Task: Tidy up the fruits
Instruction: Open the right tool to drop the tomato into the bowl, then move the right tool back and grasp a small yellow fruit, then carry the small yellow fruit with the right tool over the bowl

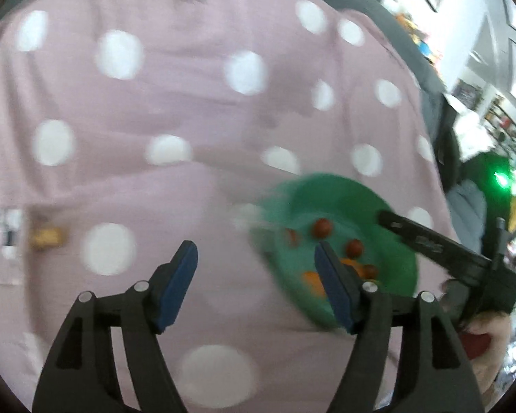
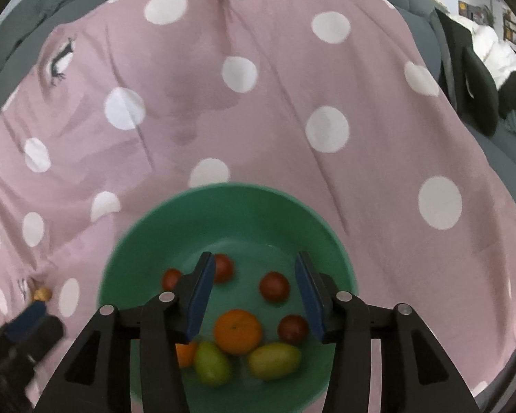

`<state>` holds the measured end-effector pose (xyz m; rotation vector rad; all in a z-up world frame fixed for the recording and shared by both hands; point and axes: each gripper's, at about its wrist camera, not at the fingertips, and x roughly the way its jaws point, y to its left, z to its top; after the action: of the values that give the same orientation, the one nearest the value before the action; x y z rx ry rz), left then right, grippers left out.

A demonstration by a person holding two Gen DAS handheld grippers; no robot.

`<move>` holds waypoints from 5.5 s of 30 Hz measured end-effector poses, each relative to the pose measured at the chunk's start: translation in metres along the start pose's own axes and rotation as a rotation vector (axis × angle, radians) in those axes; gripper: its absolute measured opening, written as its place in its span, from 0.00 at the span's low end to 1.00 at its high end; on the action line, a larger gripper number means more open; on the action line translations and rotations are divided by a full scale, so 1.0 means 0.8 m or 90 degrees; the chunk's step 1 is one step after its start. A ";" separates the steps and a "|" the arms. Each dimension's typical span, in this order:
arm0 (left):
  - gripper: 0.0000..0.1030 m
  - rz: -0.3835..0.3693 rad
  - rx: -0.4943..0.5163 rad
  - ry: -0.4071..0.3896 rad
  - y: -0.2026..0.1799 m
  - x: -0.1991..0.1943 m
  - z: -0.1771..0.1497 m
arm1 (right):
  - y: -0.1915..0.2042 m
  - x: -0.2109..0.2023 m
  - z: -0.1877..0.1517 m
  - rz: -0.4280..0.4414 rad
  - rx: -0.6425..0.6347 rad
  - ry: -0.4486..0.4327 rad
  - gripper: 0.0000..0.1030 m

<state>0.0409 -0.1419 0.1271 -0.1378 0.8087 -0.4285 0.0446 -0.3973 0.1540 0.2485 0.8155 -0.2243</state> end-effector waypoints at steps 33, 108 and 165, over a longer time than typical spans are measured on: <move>0.21 0.121 -0.270 -0.023 0.311 -0.049 -0.003 | 0.409 0.135 -0.092 0.313 -0.173 0.233 0.28; 0.44 0.220 -0.199 0.124 0.238 0.087 0.020 | 0.282 0.105 -0.020 0.306 -0.095 0.182 0.24; 0.24 0.032 0.027 -0.045 -0.048 0.013 0.028 | 0.036 -0.061 0.011 0.172 0.018 -0.105 0.24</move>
<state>0.0514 -0.1817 0.1464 -0.0931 0.7323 -0.3912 0.0264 -0.3672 0.1997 0.3595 0.6070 -0.0017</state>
